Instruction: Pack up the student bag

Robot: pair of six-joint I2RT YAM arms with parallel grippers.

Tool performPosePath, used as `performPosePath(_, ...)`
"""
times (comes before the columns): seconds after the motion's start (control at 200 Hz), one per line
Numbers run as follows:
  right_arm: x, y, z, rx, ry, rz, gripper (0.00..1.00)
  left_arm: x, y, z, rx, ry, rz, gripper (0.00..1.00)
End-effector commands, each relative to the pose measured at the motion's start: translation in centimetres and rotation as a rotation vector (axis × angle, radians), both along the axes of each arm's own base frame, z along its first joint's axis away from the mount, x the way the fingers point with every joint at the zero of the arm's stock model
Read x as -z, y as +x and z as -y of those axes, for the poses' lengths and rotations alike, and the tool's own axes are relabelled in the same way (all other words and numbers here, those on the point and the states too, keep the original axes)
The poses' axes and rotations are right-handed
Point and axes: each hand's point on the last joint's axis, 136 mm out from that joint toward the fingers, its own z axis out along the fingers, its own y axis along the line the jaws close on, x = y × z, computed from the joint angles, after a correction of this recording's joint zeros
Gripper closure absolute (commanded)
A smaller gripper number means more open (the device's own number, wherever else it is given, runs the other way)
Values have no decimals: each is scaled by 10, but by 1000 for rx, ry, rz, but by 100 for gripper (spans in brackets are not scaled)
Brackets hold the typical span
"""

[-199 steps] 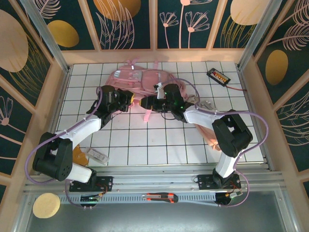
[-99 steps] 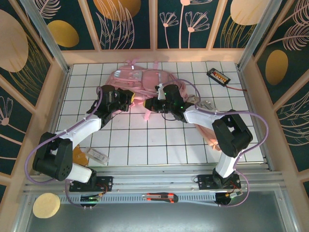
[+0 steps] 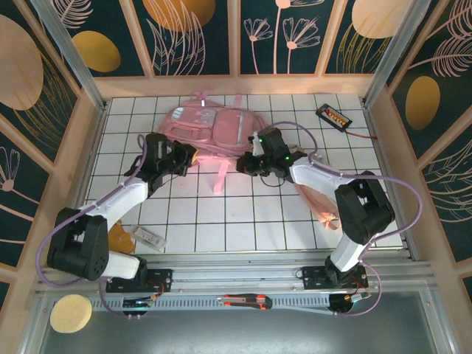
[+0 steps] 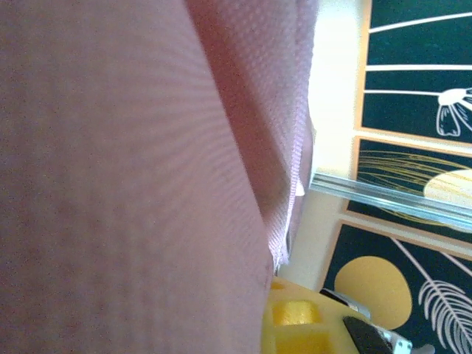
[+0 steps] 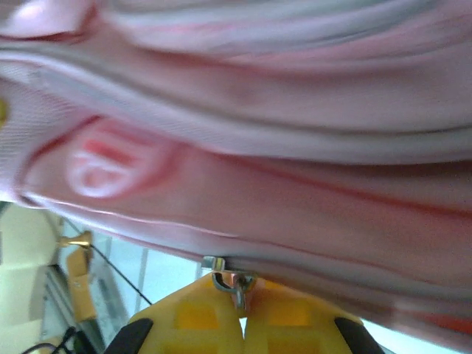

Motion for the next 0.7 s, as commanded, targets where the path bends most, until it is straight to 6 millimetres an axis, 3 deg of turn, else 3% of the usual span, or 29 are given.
performPosePath(0.0,26,-7,46,20,-156,-93,100,-19,-7,-22,28,47,90,100)
performPosePath(0.2,45,3,81,54,-240,-143,100,2,-20,-49,42,108,47,100)
performPosePath(0.43,46,29,100,62,-352,-86,100,27,-24,-95,56,241,-12,100)
performPosePath(0.585,44,47,93,31,-374,-28,100,38,-20,-119,56,306,-46,100)
performPosePath(0.696,31,37,59,-64,-309,31,100,45,-1,-127,52,333,-36,100)
